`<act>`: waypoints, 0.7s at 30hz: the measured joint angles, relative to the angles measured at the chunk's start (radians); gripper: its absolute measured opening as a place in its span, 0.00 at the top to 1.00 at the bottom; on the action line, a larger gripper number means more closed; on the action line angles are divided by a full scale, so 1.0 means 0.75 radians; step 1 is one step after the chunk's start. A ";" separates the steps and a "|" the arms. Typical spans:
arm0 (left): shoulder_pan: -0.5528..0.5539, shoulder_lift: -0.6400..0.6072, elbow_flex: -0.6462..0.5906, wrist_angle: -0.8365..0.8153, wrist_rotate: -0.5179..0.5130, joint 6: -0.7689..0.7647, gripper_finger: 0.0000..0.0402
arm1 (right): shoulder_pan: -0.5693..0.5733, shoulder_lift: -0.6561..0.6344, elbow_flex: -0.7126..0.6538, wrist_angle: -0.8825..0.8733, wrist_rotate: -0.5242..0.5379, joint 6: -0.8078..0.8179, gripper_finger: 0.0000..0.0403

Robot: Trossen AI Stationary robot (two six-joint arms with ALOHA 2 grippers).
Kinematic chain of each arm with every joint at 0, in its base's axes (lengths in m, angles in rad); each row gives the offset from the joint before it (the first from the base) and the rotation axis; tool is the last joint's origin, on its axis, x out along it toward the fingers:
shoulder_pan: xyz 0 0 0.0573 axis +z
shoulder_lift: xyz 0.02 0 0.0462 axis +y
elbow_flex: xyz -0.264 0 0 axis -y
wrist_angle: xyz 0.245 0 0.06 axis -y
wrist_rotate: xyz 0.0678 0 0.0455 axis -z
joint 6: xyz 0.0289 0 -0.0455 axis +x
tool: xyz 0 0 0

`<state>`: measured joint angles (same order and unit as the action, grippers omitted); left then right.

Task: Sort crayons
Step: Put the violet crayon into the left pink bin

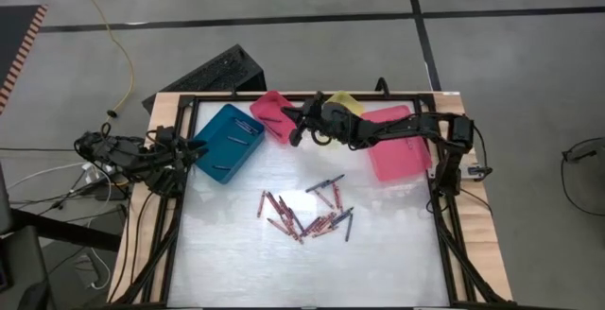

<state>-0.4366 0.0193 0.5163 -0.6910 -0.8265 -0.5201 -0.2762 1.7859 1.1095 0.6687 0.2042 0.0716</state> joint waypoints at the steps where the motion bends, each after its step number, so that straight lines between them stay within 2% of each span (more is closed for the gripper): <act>1: -0.001 0.000 0.000 0.000 0.000 -0.001 0.64 | -0.005 0.005 -0.002 0.021 -0.010 0.015 0.99; 4: 0.000 0.000 0.000 0.000 0.000 -0.001 0.64 | -0.019 0.081 0.015 0.140 -0.033 0.027 0.99; 8: 0.000 0.001 0.000 -0.003 0.001 -0.001 0.64 | -0.039 0.180 0.059 0.181 -0.037 0.085 0.99; 15: -0.001 0.001 0.000 -0.013 0.000 -0.015 0.64 | -0.064 0.329 0.192 0.158 -0.046 0.129 0.99; 21: 0.000 0.001 0.000 -0.013 0.000 -0.016 0.64 | -0.075 0.400 0.287 0.013 -0.045 0.162 0.99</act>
<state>-0.4369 0.0196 0.5163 -0.7008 -0.8265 -0.5323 -0.3323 2.0861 1.3247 0.6781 0.1701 0.1929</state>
